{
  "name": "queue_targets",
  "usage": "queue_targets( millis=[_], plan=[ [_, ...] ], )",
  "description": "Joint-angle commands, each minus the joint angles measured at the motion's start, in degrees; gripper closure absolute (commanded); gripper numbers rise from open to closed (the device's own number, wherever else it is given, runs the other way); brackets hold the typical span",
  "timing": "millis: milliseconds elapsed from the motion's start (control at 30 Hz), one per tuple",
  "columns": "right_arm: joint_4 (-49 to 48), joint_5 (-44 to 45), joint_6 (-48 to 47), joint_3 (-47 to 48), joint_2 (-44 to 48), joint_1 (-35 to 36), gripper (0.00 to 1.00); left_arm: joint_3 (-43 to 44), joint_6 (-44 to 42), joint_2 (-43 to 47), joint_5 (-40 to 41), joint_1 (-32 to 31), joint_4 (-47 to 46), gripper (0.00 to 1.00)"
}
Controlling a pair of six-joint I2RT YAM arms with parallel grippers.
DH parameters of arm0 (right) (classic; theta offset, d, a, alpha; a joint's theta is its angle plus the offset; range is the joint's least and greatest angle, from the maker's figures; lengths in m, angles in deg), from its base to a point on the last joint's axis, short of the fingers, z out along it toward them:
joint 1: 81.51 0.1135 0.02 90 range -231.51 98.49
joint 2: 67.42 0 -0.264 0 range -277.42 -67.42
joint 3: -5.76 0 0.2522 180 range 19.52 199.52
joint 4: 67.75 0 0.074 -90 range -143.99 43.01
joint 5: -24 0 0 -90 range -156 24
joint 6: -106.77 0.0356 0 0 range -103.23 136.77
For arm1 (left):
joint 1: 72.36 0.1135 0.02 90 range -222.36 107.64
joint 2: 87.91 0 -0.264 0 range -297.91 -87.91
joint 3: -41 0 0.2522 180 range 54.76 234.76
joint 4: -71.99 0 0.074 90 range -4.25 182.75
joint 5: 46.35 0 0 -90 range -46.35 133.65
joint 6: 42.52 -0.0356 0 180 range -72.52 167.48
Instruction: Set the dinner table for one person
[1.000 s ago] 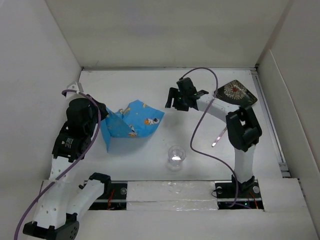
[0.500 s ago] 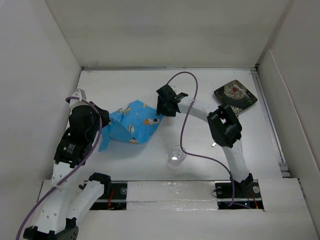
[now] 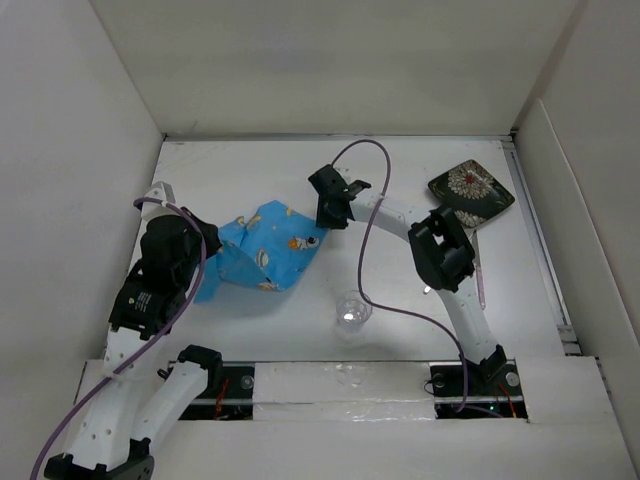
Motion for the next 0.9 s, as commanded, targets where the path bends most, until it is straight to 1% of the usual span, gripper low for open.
queue_targets(
  millis=[0,33,67,100,167,200,267,300,333,367,467,500,567,600,700,733,800,867],
  plan=[
    [3.1,-0.3,-0.3,1.4,-3.3,0.3,0.61,0.0,-1.2,0.6,1.9,-0.9,-1.2,1.00],
    [3.1,-0.7,-0.1,1.7,-3.8,0.3,0.67,0.0,-1.3,0.6,2.2,-0.9,-1.0,1.00],
    [3.1,-0.7,-0.1,2.0,-3.8,0.3,0.67,0.0,-1.4,0.6,2.4,-0.9,-1.0,1.00],
    [3.3,-0.7,-0.2,2.3,-4.0,0.3,0.73,0.0,-1.4,0.6,2.5,-0.9,-1.0,1.00],
    [3.4,-0.6,0.4,2.1,-3.5,0.8,0.82,-0.4,-1.4,0.8,2.3,-0.9,-1.0,1.00],
    [0.4,-0.3,0.8,-0.9,-1.9,0.8,1.00,-0.7,-1.5,0.9,2.4,-0.9,-1.1,1.00],
    [-1.4,-0.1,1.6,-2.6,1.1,0.8,1.00,-0.6,-1.4,0.9,2.7,-0.9,-1.1,1.00],
    [-5.2,-0.3,1.6,-6.6,2.9,0.8,1.00,-0.5,-1.6,0.6,2.9,-0.9,-1.2,1.00],
    [-7.0,-0.5,1.6,-8.4,4.9,0.1,1.00,0.0,-1.9,0.4,2.9,-0.9,-1.7,1.00],
    [-8.6,-0.5,1.7,-9.9,9.0,-0.5,1.00,0.5,-2.1,0.2,2.8,-0.9,-2.0,1.00],
    [-11.5,0.6,0.5,-13.6,15.4,-1.8,1.00,2.9,-3.0,-1.8,3.2,-0.9,-3.6,1.00],
    [-12.1,1.5,-0.1,-14.3,20.1,-1.8,1.00,3.5,-3.2,-3.1,3.2,-0.9,-4.1,1.00],
    [-12.0,2.1,-1.8,-16.2,24.9,-2.4,1.00,5.8,-3.7,-4.4,3.7,-0.9,-5.7,1.00],
    [-12.2,2.1,-2.3,-16.8,29.7,-3.1,1.00,6.5,-3.9,-5.8,4.0,-0.9,-6.3,1.00],
    [-12.0,2.5,-4.3,-19.6,37.1,-4.5,1.00,9.7,-4.3,-9.1,4.2,-0.9,-9.2,1.00],
    [-12.0,2.5,-5.7,-20.1,41.4,-5.1,1.00,11.5,-4.3,-9.9,4.1,-0.9,-10.5,1.00],
    [-13.4,0.8,-7.7,-22.4,45.1,-5.7,1.00,13.0,-4.0,-12.3,3.0,-0.9,-11.4,1.00],
    [-11.6,-1.3,-9.7,-21.9,45.4,-6.7,1.00,13.9,-3.4,-13.3,1.3,-0.9,-11.7,1.00]
  ],
)
